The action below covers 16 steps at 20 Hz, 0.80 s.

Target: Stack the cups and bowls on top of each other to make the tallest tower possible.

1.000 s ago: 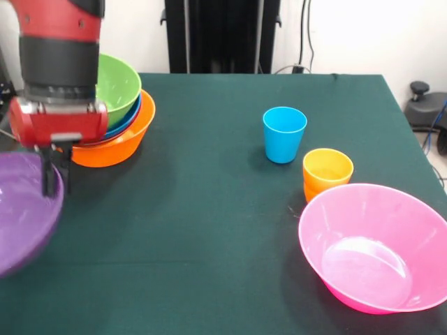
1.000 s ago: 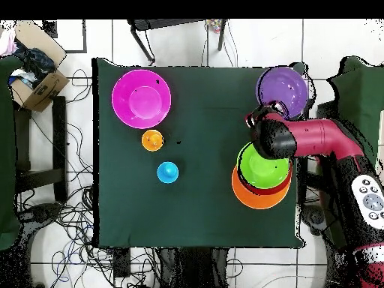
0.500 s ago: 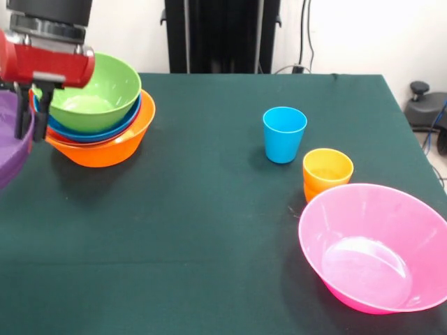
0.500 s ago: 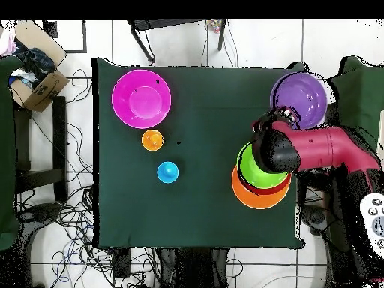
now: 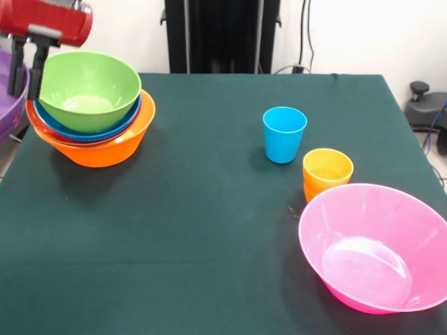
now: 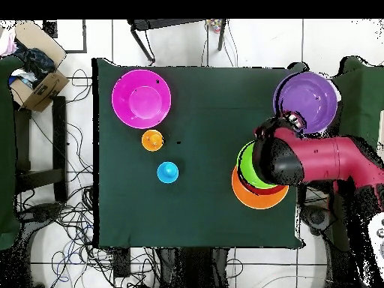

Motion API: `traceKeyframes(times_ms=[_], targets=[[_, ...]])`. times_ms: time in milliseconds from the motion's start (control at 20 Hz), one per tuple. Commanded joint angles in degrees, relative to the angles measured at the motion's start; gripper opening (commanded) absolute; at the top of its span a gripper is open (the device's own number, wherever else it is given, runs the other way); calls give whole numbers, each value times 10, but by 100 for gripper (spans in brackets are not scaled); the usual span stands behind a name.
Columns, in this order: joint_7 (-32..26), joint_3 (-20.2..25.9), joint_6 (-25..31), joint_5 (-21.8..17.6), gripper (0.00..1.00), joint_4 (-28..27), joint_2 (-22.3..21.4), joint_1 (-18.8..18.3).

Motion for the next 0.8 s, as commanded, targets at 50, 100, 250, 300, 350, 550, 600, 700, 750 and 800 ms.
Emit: traceKeyframes(times_ms=[50, 100, 250, 300, 350, 550, 600, 700, 750, 800], targets=[[69, -30, 12, 17, 0, 86, -54, 37], [71, -33, 15, 19, 0, 92, -60, 42], [87, -47, 16, 22, 0, 102, -72, 61], [95, -52, 15, 23, 0, 104, -73, 68], [101, -58, 15, 23, 0, 106, -75, 76], [119, -74, 5, 38, 0, 114, -77, 95], [118, -76, 4, 39, 0, 111, -74, 98], [122, -81, -4, 46, 0, 119, -74, 103], [125, -83, -8, 53, 0, 124, -74, 104], [126, -85, -15, 56, 0, 128, -75, 103]])
